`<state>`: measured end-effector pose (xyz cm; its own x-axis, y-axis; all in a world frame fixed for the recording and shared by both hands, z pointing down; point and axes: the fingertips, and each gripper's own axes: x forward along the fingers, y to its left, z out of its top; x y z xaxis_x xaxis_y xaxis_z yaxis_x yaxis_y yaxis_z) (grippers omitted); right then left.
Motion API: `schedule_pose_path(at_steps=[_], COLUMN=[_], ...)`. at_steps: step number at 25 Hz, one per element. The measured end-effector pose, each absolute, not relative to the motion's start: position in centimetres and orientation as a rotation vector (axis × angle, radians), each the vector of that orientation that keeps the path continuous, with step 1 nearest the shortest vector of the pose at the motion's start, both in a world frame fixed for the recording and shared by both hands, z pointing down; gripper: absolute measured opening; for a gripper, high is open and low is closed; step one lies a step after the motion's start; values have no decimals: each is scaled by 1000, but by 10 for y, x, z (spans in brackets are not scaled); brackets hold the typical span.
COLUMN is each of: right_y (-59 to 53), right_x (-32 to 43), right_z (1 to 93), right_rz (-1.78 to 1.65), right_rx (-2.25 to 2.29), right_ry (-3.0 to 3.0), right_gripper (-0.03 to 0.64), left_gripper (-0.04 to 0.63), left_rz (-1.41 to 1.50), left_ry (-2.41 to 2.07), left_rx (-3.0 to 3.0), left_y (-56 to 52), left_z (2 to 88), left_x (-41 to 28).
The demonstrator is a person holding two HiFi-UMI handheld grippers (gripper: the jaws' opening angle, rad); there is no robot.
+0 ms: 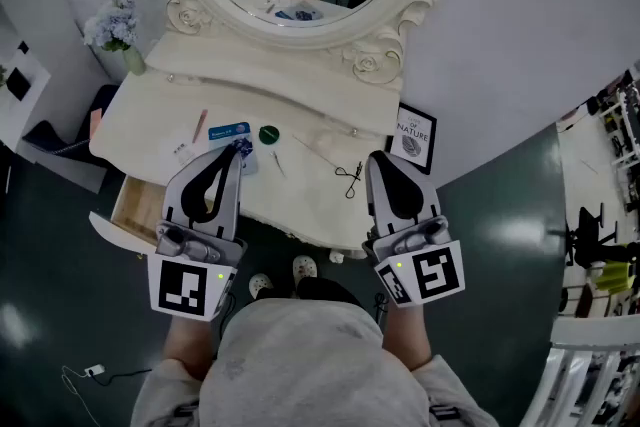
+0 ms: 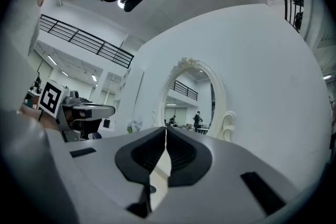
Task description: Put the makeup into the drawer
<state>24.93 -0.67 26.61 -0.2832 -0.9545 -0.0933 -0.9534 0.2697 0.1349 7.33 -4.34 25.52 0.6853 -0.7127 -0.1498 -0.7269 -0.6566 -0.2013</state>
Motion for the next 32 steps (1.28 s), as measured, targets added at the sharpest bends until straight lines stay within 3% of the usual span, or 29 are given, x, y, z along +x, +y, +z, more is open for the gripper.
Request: schedule_pose_path(at_steps=[15, 32], right_y=[-21, -134], right_x=[256, 288], right_z=[272, 445], right_rz=[-209, 453], right_rx=[1803, 1500], right_ry=[-2551, -2311], right_gripper=[23, 25], left_gripper=[14, 14], left_rz=[115, 112], left_ry=[1179, 1336], left_rx=[-2621, -2604], left_y=[-41, -54], left_z=[247, 264], left_x=[84, 89])
